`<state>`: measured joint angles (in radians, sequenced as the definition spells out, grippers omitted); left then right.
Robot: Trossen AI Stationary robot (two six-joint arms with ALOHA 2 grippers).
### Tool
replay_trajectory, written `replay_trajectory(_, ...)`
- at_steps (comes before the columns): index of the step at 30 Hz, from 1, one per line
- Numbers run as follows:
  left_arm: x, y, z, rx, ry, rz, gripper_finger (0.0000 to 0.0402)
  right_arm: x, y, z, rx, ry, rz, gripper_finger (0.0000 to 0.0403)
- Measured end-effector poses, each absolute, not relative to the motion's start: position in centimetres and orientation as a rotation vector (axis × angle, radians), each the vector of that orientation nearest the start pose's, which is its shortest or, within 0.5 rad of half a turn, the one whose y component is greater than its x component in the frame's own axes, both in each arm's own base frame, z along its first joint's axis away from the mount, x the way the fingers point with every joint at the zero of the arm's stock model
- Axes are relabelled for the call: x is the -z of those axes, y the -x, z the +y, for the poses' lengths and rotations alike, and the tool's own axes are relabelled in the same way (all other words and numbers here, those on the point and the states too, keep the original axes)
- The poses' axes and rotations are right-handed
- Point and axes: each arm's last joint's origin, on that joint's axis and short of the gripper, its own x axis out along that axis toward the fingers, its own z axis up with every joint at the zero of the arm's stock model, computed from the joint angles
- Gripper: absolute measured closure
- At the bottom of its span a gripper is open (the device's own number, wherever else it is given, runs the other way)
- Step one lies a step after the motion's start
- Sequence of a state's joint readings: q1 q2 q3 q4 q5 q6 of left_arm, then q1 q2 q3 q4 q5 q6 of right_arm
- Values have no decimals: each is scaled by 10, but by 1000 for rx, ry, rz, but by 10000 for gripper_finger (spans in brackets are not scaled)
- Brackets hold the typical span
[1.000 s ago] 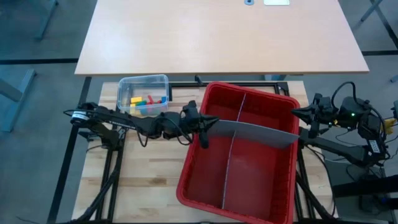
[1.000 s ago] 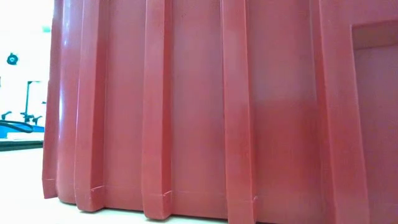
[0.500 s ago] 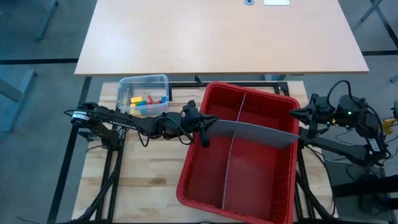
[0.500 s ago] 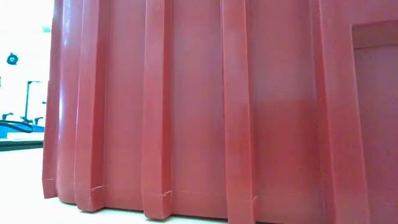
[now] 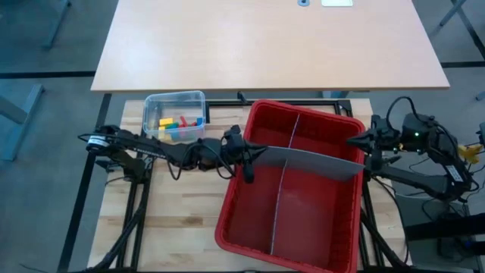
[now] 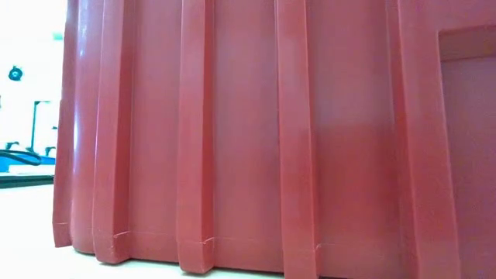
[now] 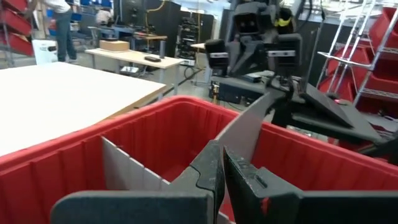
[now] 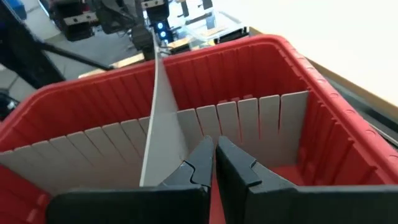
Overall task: Sort blocks
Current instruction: Insert the bin divider into the red bin
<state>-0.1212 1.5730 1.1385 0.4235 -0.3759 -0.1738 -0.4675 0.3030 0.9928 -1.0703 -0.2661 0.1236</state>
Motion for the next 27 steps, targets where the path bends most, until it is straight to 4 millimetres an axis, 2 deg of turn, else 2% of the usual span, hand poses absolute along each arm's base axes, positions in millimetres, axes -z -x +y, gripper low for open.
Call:
replay_trajectory(8, -317, -361, -37, -241, 198, -9, 402, -349, -28, -5, 205, -221, 425, 403)
replay_trajectory(14, -314, -361, -43, -121, 262, 35, 402, -349, -41, -11, 179, -212, 471, 403)
replay_trajectory(27, -305, -359, -50, -115, 278, 133, 402, -350, -52, -16, 149, -199, 482, 403)
